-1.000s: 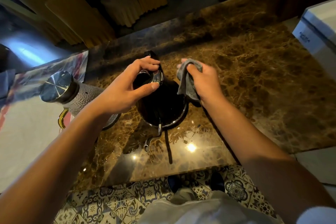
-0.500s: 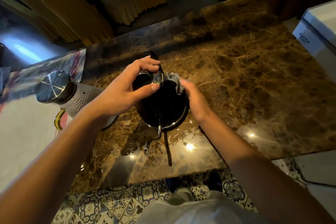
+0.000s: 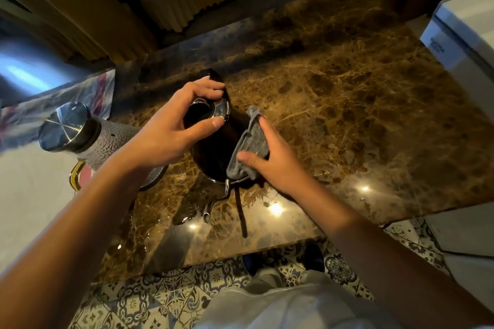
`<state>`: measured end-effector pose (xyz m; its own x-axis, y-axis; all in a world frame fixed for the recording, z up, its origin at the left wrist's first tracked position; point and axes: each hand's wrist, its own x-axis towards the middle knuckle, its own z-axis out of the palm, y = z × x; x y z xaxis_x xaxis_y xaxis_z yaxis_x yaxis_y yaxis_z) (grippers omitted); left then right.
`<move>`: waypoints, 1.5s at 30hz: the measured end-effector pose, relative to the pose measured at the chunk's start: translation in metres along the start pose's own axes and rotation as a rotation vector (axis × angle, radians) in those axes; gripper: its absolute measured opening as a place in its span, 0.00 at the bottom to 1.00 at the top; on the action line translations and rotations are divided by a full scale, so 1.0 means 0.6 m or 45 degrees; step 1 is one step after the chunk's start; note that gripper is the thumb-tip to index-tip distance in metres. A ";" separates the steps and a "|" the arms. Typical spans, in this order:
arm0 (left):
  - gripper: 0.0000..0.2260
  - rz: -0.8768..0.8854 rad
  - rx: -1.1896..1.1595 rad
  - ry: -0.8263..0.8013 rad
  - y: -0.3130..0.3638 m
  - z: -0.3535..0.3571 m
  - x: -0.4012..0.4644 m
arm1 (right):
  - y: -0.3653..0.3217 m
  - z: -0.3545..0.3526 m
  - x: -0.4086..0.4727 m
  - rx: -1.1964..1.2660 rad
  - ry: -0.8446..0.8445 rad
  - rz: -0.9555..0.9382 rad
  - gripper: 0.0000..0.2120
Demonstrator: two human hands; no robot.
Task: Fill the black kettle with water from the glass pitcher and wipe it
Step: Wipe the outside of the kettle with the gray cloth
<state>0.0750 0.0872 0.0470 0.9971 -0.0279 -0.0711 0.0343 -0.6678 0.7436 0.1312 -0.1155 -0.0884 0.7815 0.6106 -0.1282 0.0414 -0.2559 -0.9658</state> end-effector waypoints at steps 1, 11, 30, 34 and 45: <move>0.18 0.013 0.013 0.000 -0.001 0.000 0.001 | 0.005 0.008 -0.010 -0.090 -0.007 0.009 0.48; 0.21 0.065 0.066 -0.006 -0.003 -0.004 0.002 | 0.035 -0.040 -0.010 -0.986 -0.044 -0.185 0.50; 0.19 0.025 -0.001 0.012 -0.003 -0.003 0.001 | 0.046 -0.061 0.007 -0.711 -0.068 -0.212 0.46; 0.20 -0.026 0.066 -0.023 0.017 -0.004 -0.002 | 0.025 -0.072 0.022 -0.362 0.066 -0.202 0.24; 0.29 -0.231 0.738 0.355 0.083 0.037 -0.020 | -0.064 -0.020 0.090 0.220 -0.039 0.100 0.35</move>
<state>0.0630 0.0376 0.0702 0.9620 0.2637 0.0712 0.2382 -0.9376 0.2531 0.1793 -0.0819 -0.0557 0.7587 0.6170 -0.2089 -0.1287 -0.1724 -0.9766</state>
